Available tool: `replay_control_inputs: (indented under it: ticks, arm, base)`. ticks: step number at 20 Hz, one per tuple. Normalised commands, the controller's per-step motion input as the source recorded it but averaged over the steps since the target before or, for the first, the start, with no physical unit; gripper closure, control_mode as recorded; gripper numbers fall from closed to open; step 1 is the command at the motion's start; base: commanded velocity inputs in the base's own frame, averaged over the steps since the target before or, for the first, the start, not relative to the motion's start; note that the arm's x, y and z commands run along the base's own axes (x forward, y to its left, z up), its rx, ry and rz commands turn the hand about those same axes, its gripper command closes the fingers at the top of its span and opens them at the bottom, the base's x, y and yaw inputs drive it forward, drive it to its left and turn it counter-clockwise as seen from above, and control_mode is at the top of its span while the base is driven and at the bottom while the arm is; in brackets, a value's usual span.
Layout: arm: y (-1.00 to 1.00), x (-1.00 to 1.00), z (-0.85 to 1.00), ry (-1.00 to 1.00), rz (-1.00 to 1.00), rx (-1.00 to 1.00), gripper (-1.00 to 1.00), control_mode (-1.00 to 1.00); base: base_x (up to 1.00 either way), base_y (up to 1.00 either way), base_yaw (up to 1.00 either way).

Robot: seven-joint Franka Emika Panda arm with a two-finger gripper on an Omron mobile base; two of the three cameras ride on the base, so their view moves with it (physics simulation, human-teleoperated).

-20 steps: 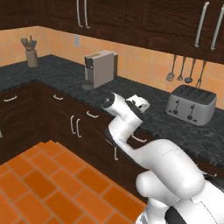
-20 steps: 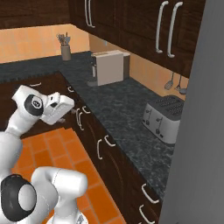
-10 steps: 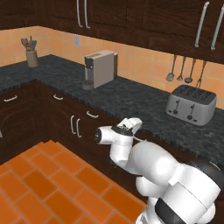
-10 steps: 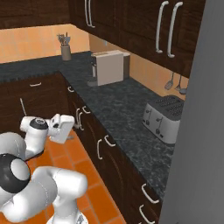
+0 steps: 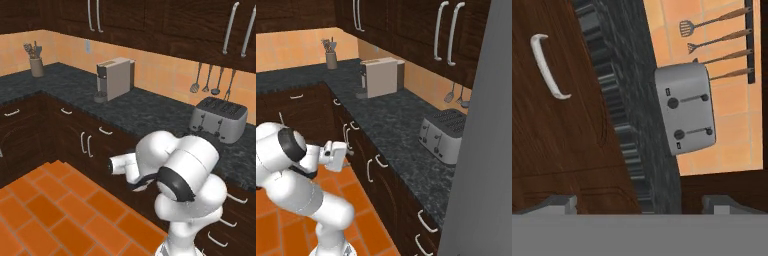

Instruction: Take a straw from the drawer in front and place it inside the glass cup on the dining counter.

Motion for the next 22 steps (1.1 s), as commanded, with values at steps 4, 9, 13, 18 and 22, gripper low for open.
replay_control_inputs:
  ticks: [4,9,13,18,22]
  arm:
    - [-0.21,0.42,-0.27,0.00,-0.16,-0.05,-1.00,-1.00]
    - [-0.27,0.34,-0.27,0.00,-0.16,-0.05,-1.00,-1.00]
    - [-0.27,0.26,-0.31,0.00,-0.14,-0.07,-1.00,-1.00]
    - [-0.29,0.21,-0.26,-0.02,-0.09,-0.05,-1.00,-1.00]
    - [-0.23,0.27,-0.20,-0.02,0.00,0.00,-1.00,-1.00]
  base:
    - [0.00,0.00,0.00]
    - [0.00,0.00,0.00]
    - [0.00,0.00,0.00]
    - [0.00,0.00,0.00]
    - [0.00,0.00,0.00]
